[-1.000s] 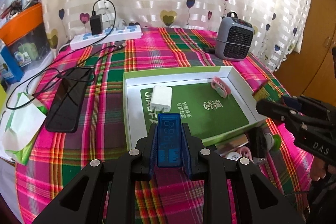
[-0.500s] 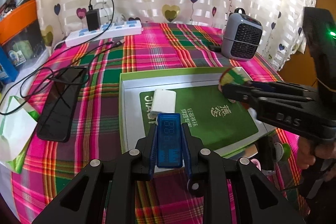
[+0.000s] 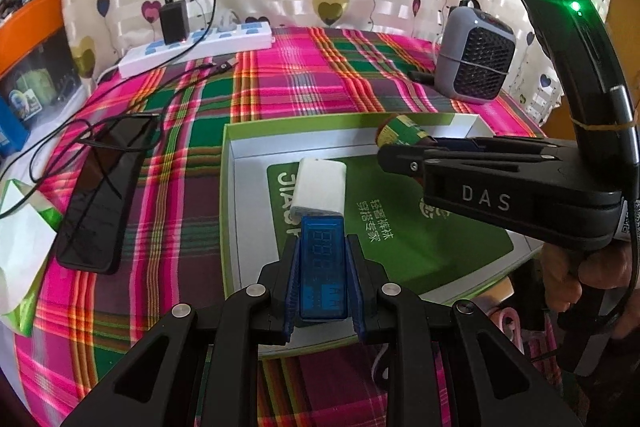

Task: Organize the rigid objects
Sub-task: 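Lower the brown bottle and blue USB stick onto the green card and open both grippers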

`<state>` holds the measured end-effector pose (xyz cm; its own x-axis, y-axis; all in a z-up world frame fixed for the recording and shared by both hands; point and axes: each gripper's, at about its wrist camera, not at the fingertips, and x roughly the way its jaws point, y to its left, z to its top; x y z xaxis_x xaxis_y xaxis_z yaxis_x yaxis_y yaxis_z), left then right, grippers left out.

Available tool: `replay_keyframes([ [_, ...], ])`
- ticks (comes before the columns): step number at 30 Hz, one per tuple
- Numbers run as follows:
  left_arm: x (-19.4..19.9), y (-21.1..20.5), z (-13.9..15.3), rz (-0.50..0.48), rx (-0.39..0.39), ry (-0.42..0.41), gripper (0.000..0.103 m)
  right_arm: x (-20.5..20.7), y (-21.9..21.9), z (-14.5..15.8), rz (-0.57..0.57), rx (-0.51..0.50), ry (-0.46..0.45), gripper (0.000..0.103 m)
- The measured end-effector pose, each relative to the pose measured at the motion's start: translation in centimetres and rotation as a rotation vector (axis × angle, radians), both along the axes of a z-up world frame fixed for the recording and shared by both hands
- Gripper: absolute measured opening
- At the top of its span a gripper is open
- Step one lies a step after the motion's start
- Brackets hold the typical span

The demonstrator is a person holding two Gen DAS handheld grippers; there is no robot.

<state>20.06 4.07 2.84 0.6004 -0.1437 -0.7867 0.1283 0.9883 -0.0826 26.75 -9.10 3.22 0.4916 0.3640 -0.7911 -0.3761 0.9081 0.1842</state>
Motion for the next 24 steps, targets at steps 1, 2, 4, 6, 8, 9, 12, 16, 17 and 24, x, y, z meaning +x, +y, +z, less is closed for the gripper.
replay_keyframes([
  [1,0.1,0.0,-0.2,0.002,0.000,0.005,0.021,0.2,0.2,-0.1,0.002,-0.001,0.003,0.033],
  [2,0.1,0.0,-0.2,0.003,0.001,0.007,0.021,0.3,0.3,-0.2,0.004,-0.003,0.004,0.033],
  [4,0.2,0.1,-0.5,0.005,0.003,0.012,0.021,0.5,0.6,-0.4,0.008,-0.005,0.008,0.033],
  [6,0.3,0.2,-0.6,0.005,-0.001,0.016,0.021,0.6,0.8,-0.6,0.011,-0.008,0.013,0.033],
  [8,0.4,0.3,-0.6,0.006,-0.003,0.015,0.021,0.7,0.9,-0.8,0.011,-0.007,0.017,0.033],
  [9,0.4,0.3,-0.6,0.005,-0.004,0.015,0.021,0.8,1.0,-0.9,0.011,-0.005,0.022,0.033],
  [12,0.6,0.3,-0.7,0.008,-0.002,0.021,0.021,0.9,1.1,-1.2,0.013,-0.006,0.028,0.033],
  [16,0.6,0.1,-0.8,0.006,0.002,0.023,0.021,1.0,1.2,-1.4,0.011,-0.002,0.032,0.033],
  [17,0.6,0.1,-0.8,0.006,0.001,0.022,0.021,1.0,1.2,-1.4,0.010,-0.002,0.033,0.033],
  [24,0.6,0.2,-0.7,0.005,0.002,0.024,0.021,1.0,1.1,-1.5,0.009,0.008,0.032,0.033],
])
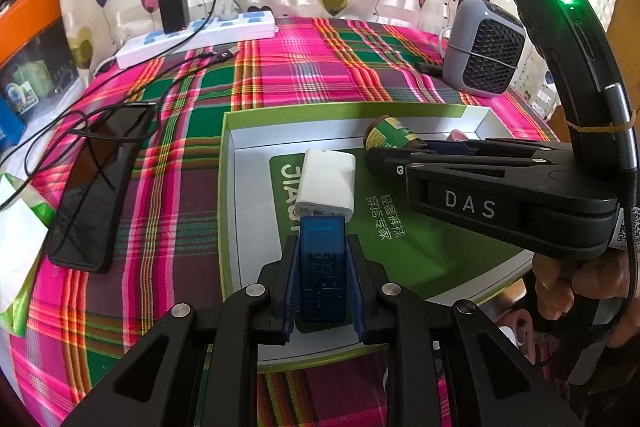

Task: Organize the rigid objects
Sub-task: 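Lower the brown bottle and blue USB stick onto the green card and open both grippers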

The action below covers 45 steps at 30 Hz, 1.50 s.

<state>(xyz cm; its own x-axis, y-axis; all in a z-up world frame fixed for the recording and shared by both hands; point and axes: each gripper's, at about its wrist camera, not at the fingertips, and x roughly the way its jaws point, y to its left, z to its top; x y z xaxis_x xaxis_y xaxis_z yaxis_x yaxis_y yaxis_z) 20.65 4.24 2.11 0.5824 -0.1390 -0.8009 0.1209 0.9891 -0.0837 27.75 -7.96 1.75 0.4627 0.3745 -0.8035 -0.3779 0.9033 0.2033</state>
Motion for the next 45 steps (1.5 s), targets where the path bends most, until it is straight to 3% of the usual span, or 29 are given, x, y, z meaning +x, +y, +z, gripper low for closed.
replay_keyframes([
  [12,0.0,0.1,-0.1,0.002,0.009,0.001,0.022,-0.1,0.0,0.0,-0.002,0.010,-0.003,0.033],
  [21,-0.1,-0.1,0.0,-0.008,0.014,0.002,0.028,-0.2,0.1,0.0,-0.012,0.013,-0.002,0.033],
  [25,-0.1,-0.1,0.0,-0.009,0.015,0.000,0.031,-0.3,-0.1,0.1,-0.014,0.016,-0.005,0.049],
  [45,-2.6,-0.3,1.8,-0.001,0.023,-0.048,0.035,-2.7,-0.2,1.9,-0.035,-0.020,-0.093,0.049],
])
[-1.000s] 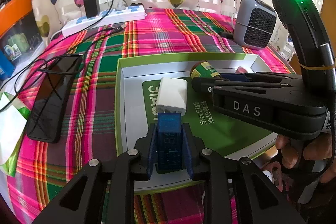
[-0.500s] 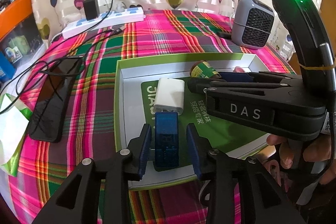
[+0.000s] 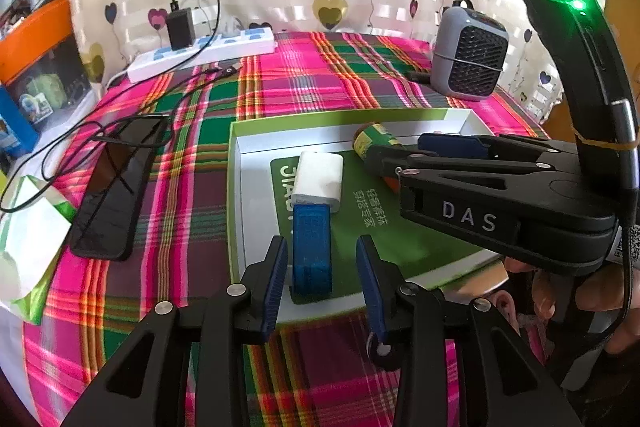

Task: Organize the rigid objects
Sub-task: 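Lower the brown bottle and blue USB stick onto the green card and open both grippers, then move the right gripper to the white-green spool while the left approaches the black key fob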

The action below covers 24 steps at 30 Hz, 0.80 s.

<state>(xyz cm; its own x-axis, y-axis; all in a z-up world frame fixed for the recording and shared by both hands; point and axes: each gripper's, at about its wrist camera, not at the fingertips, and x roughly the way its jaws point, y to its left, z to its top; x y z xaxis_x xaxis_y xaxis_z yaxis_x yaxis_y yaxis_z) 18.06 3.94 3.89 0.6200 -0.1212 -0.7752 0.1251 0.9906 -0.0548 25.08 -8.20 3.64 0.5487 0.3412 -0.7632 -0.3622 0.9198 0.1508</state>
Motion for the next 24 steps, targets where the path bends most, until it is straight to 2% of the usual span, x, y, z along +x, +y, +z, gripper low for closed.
replay_keyframes([
  [9,-2.6,0.2,1.0,0.016,0.007,-0.033,0.035,-3.0,-0.8,1.3,-0.030,0.005,-0.065,0.049],
  [17,-5.3,0.1,2.0,0.015,-0.003,-0.071,0.035,-6.0,-2.0,1.7,-0.063,0.026,-0.089,0.049],
  [24,-7.2,-0.5,1.9,-0.001,-0.016,-0.070,0.035,-8.6,-3.4,1.7,-0.095,0.042,-0.102,0.049],
])
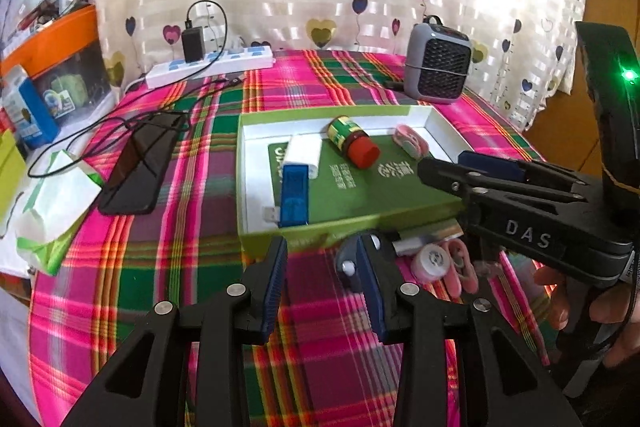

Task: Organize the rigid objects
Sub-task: 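Move the right gripper to the white-green spool while the left approaches the black key fob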

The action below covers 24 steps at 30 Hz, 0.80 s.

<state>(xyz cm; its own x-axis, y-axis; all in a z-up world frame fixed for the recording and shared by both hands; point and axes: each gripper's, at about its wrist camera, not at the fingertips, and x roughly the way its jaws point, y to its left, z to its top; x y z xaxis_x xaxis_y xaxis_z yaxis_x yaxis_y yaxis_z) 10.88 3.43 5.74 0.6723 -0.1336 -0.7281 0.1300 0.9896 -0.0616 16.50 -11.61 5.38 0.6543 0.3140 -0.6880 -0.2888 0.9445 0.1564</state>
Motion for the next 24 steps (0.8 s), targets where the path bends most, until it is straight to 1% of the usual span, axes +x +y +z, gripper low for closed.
replay_keyframes([
  [6,-1.7,0.3,-0.5,-0.001,-0.025,0.002,0.035,-2.1,-1.4,-0.1,-0.026,0.020,-0.011,0.049],
  [10,-2.3,0.5,-1.0,0.000,-0.053,0.011,0.035,-3.3,-2.1,-0.5,-0.044,0.004,-0.014,0.049],
  [17,-2.8,0.3,-1.5,-0.015,-0.068,0.021,0.035,-5.4,-4.1,-1.1,-0.085,0.036,-0.012,0.049],
  [21,-2.9,0.0,-2.1,-0.025,-0.077,0.032,0.035,-6.5,-5.4,-1.4,-0.132,0.015,-0.021,0.049],
  [24,-2.8,-0.3,-2.5,-0.033,-0.078,0.046,0.035,-7.2,-6.3,-1.6,-0.147,0.018,-0.018,0.049],
])
